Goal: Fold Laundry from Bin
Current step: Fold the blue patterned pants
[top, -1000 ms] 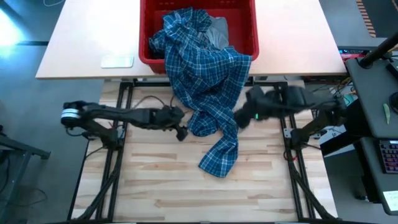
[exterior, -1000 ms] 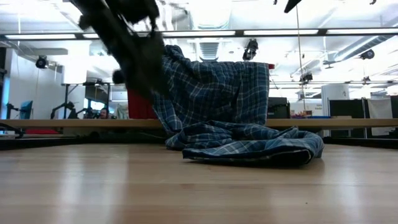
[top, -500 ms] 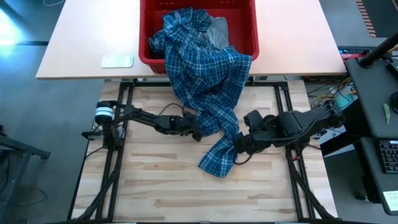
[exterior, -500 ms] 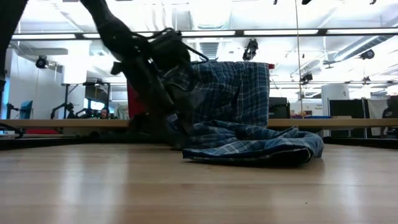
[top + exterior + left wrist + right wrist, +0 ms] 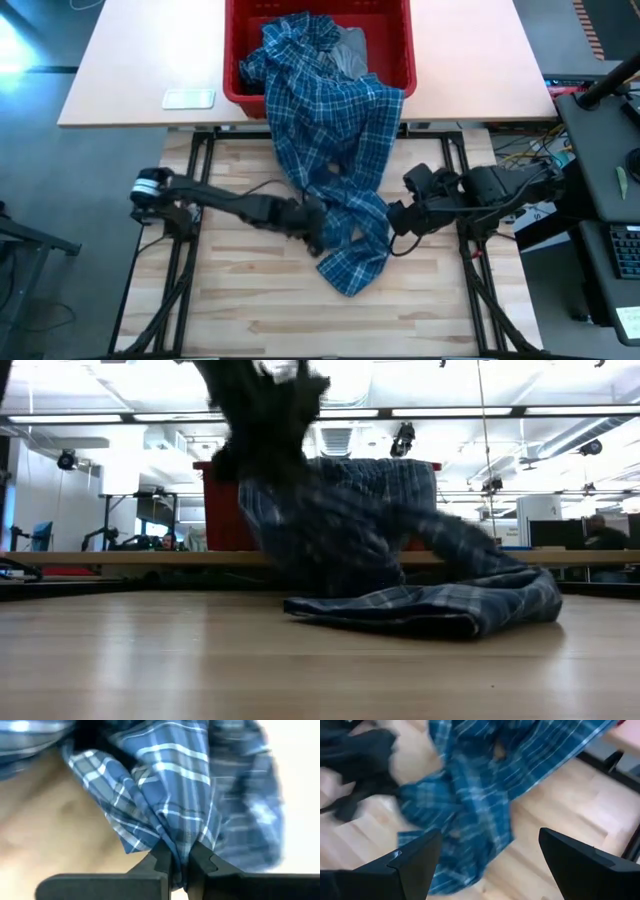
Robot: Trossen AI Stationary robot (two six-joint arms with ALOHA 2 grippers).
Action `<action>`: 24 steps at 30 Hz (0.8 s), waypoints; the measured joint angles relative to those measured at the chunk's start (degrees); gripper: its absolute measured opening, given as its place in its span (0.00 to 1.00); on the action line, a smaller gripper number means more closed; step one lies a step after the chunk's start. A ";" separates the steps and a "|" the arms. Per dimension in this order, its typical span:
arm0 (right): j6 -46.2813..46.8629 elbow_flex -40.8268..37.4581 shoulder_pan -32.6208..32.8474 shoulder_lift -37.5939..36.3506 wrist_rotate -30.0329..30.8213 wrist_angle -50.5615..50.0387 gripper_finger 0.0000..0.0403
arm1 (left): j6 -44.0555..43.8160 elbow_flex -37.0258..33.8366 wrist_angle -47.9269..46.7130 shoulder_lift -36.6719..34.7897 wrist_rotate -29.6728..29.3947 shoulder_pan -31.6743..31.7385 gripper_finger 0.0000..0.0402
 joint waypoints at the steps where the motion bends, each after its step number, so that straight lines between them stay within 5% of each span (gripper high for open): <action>1: -0.21 -0.48 -0.04 -0.01 0.16 -0.05 0.81 | -0.62 0.85 -0.08 -0.44 0.04 -1.57 0.02; 8: 0.30 -9.60 0.29 1.31 -9.39 4.37 0.81 | -7.87 2.69 -0.95 2.07 -3.71 -5.85 0.07; 16: 9.04 -29.56 0.79 3.78 -17.56 29.28 0.81 | -9.09 2.05 -10.19 4.47 5.02 -4.60 0.38; 24: 18.38 -39.93 0.81 13.22 -23.57 36.63 0.81 | -8.00 6.74 -28.81 -2.95 -5.25 -7.77 0.62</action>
